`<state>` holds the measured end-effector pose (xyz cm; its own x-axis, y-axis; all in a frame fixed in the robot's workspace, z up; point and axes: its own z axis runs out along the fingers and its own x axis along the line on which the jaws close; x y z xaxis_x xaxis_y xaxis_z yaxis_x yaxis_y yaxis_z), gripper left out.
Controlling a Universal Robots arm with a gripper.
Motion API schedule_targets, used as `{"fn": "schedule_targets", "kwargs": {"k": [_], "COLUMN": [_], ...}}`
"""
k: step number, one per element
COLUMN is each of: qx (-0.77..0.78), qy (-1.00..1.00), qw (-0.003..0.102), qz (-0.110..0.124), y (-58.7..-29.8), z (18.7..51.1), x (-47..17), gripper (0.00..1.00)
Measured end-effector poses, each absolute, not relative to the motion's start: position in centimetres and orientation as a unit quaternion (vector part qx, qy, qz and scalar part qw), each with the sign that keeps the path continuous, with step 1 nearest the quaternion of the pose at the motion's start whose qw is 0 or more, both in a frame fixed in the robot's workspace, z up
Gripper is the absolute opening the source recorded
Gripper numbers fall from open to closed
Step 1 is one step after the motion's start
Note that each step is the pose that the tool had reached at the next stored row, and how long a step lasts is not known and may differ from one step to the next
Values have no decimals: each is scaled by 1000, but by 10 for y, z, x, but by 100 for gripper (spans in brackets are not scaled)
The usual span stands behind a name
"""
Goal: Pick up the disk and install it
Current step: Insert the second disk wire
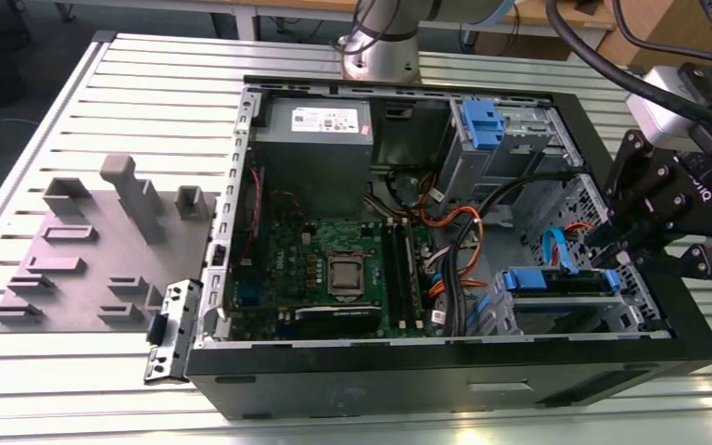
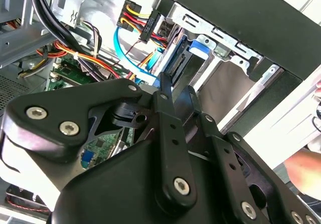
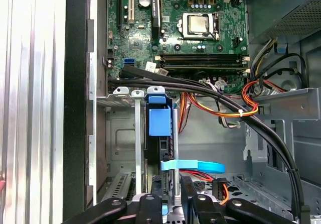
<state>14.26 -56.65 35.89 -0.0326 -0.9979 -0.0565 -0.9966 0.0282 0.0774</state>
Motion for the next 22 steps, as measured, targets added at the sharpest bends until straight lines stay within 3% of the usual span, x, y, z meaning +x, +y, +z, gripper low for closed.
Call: {"fn": "schedule_targets", "kwargs": {"k": [22], "qx": [695], "qy": [-717], "qw": [5], "qz": [-49], "y": [-556], "z": [358], "x": [143], "gripper": [29]}}
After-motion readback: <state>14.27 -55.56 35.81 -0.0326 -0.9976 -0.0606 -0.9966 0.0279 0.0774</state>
